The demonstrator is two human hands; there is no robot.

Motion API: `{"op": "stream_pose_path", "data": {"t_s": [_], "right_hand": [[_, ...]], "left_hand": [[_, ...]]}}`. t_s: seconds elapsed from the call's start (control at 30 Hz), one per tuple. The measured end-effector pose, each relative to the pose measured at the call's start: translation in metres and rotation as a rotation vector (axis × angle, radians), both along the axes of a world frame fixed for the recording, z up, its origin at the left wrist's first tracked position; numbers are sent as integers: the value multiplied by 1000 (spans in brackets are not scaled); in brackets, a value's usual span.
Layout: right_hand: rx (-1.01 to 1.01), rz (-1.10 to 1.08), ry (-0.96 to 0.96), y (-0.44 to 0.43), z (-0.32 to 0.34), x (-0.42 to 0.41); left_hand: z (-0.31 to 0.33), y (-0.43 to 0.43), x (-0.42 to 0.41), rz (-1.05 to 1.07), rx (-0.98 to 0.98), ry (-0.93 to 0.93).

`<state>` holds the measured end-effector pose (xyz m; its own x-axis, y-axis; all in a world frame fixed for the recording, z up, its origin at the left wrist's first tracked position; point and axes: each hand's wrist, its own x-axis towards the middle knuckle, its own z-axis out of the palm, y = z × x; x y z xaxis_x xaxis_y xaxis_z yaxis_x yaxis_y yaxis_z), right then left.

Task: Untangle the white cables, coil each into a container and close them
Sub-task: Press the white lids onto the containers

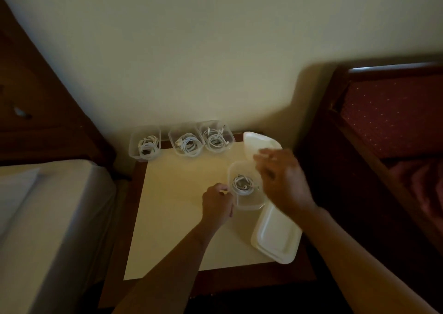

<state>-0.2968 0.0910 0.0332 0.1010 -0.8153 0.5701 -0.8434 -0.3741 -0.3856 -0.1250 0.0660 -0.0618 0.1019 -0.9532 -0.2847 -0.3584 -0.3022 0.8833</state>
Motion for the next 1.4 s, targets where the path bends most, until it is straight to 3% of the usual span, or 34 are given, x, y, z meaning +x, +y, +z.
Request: {"op": "stream_pose_path", "data": {"t_s": [0.07, 0.17, 0.5, 0.6, 0.83, 0.97, 1.07, 1.3, 1.4], "right_hand": [[40, 23, 265, 2, -31, 14], [192, 18, 446, 12, -64, 25], [419, -23, 599, 22, -89, 34], [378, -21, 650, 25, -86, 35], [359, 35, 421, 6, -94, 25], [487, -114, 292, -14, -108, 18], [612, -99, 326, -19, -120, 11], [635, -75, 386, -20, -127, 13], [614, -84, 394, -22, -121, 14]], "left_hand": [[3, 3, 0, 21, 7, 50], [7, 5, -1, 42, 56, 120], [5, 2, 4, 84, 155, 261], [6, 2, 0, 138, 142, 271], [5, 0, -6, 108, 83, 153], [5, -4, -3, 54, 105, 80], [1, -8, -2, 14, 107, 27], [-14, -18, -6, -143, -56, -179], [-9, -31, -6, -184, 7, -247]]}}
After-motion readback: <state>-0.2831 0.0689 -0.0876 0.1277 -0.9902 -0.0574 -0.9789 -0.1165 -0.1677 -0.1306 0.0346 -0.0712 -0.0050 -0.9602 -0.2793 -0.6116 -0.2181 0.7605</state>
